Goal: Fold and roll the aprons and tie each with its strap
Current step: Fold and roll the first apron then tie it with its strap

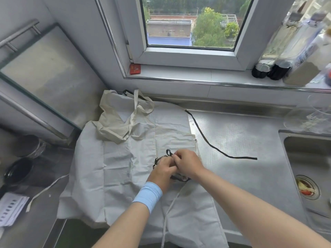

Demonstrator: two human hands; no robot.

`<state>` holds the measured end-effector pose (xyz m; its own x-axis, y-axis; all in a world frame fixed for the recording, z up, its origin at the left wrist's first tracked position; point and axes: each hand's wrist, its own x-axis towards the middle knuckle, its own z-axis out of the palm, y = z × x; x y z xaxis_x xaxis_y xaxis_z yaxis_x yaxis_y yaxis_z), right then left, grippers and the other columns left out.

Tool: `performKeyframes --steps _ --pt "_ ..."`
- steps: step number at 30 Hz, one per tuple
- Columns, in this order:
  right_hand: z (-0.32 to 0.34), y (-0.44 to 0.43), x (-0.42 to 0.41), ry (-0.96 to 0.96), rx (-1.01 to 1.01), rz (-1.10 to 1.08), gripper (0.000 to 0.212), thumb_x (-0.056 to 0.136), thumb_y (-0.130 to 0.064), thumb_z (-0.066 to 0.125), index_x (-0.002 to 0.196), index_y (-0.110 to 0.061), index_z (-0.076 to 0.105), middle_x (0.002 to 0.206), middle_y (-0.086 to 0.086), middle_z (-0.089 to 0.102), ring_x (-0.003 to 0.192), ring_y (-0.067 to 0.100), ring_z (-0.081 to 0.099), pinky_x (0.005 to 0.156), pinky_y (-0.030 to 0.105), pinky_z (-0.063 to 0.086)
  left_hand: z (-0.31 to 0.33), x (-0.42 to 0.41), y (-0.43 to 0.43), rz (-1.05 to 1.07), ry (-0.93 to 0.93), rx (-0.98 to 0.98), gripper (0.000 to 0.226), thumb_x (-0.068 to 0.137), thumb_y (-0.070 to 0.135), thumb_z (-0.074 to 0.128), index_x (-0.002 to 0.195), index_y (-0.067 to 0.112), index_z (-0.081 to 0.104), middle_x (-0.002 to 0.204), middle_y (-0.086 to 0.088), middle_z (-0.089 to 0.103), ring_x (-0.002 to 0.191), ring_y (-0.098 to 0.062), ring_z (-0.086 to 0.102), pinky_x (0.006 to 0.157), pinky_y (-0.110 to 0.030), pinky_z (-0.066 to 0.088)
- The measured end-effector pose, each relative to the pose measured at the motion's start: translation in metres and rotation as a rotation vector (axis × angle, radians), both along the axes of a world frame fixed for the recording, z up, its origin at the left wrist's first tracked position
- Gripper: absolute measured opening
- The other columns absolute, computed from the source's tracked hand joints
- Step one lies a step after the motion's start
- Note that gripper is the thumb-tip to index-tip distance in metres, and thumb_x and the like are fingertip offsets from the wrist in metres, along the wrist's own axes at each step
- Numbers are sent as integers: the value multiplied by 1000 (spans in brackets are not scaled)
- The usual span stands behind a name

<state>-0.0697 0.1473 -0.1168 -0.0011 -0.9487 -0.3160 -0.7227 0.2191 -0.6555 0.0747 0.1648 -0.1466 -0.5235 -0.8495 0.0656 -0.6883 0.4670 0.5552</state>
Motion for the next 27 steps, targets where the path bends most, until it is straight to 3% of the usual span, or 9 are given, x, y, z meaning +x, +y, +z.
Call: performKeyframes --steps 4,8,11,15,17,20,22,24,27 --pt "-13 22 3 22 -93 38 20 91 -28 52 81 -20 67 77 -2 69 75 18 60 67 33 48 -2 10 10 -37 54 -23 20 67 15 58 83 19 70 82 -4 55 81 -16 42 73 -19 39" --pt "-18 28 3 107 -202 141 18 90 -31 57 92 -25 74 91 -5 73 86 17 64 72 30 47 -1 23 9 -41 12 19 30 72 15 48 85 14 74 87 -2 63 81 -18 55 76 -23 46" --pt "-17 28 4 128 -215 202 18 89 -37 61 94 -28 76 93 -4 72 89 19 65 69 29 44 10 22 11 169 91 130 20 77 6 50 86 10 68 86 -3 60 83 -21 56 81 -29 46" --pt "-16 29 4 152 -193 254 20 88 -31 61 100 -29 77 101 -6 70 94 19 64 71 28 45 15 14 9 455 212 240 22 80 -3 52 92 9 66 95 -1 53 89 -21 55 82 -15 37" --pt "-9 29 4 117 -114 251 23 85 -27 54 90 -28 77 103 -5 68 95 19 61 76 29 47 15 11 5 479 212 289 29 80 -1 55 100 13 69 102 -2 55 89 -19 58 84 -12 37" --pt "0 26 5 -7 10 189 33 82 -48 49 59 -28 62 86 -5 62 81 15 58 73 38 48 16 9 -8 511 183 342 34 79 0 57 104 19 69 105 0 59 91 -17 59 85 -14 40" --pt "-1 22 3 34 24 210 34 85 -53 55 67 -28 68 85 -5 62 82 16 60 68 35 44 19 12 -14 532 190 372 33 75 -3 56 99 19 61 100 3 64 86 -15 58 78 -15 40" --pt "-4 17 1 63 27 255 24 92 -41 57 84 -27 73 92 -4 59 90 18 59 71 31 41 20 15 -18 516 189 362 27 72 -3 56 87 20 52 94 6 66 76 -14 55 72 -17 40" --pt "-5 13 -2 35 51 285 24 93 -30 56 78 -17 69 91 1 57 83 18 55 73 33 42 15 14 -19 496 179 363 28 71 0 58 61 26 55 94 8 65 81 -15 61 76 -22 48"
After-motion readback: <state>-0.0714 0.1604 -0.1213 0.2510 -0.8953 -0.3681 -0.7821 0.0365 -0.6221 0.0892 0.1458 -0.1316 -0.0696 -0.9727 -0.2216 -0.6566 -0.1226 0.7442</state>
